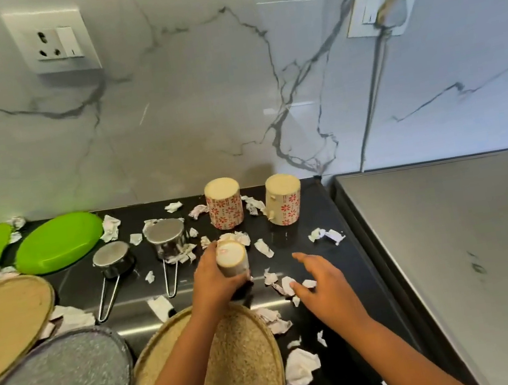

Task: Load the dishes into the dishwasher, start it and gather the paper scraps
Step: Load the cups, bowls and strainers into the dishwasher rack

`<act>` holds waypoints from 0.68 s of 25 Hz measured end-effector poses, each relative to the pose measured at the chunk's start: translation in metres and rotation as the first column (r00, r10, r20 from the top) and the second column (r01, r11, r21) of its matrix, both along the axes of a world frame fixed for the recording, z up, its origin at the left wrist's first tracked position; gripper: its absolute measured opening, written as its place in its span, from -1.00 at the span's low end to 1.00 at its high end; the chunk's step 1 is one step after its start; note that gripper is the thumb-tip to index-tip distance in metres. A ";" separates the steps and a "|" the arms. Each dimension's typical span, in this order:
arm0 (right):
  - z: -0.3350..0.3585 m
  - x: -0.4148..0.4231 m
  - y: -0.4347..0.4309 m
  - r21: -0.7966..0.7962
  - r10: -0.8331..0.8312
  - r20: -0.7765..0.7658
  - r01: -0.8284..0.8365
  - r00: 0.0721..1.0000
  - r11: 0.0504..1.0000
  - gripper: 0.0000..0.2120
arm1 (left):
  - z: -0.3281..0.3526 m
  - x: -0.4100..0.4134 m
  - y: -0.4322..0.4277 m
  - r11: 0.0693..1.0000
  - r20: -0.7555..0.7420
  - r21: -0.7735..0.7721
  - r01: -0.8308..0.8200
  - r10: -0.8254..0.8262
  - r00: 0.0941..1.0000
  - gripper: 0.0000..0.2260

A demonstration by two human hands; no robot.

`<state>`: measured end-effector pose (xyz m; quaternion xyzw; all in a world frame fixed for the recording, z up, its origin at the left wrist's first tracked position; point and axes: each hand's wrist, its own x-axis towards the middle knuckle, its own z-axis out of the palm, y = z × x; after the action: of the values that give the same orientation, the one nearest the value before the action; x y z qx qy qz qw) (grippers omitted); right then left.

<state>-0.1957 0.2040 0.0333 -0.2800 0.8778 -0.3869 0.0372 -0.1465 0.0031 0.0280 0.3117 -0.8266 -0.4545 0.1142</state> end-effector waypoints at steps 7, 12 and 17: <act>-0.007 -0.006 -0.031 0.035 0.009 0.037 -0.010 0.999 0.999 -0.52 | -0.007 -0.005 -0.014 0.994 -0.088 0.089 0.058 -0.050 0.995 -0.36; -0.004 0.000 -0.036 -0.014 -0.001 0.079 0.002 0.997 1.000 -0.43 | 0.001 -0.006 -0.004 0.981 -0.159 0.138 0.134 -0.111 0.981 -0.41; 0.011 0.005 -0.018 -0.220 -0.050 0.175 0.088 0.983 0.971 -0.40 | 0.020 -0.015 0.038 0.914 -0.256 0.147 0.377 -0.333 0.907 -0.46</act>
<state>-0.1907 0.1858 0.0447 -0.2180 0.8308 -0.5079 0.0653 -0.1612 0.0410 0.0480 0.1113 -0.8031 -0.5782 0.0913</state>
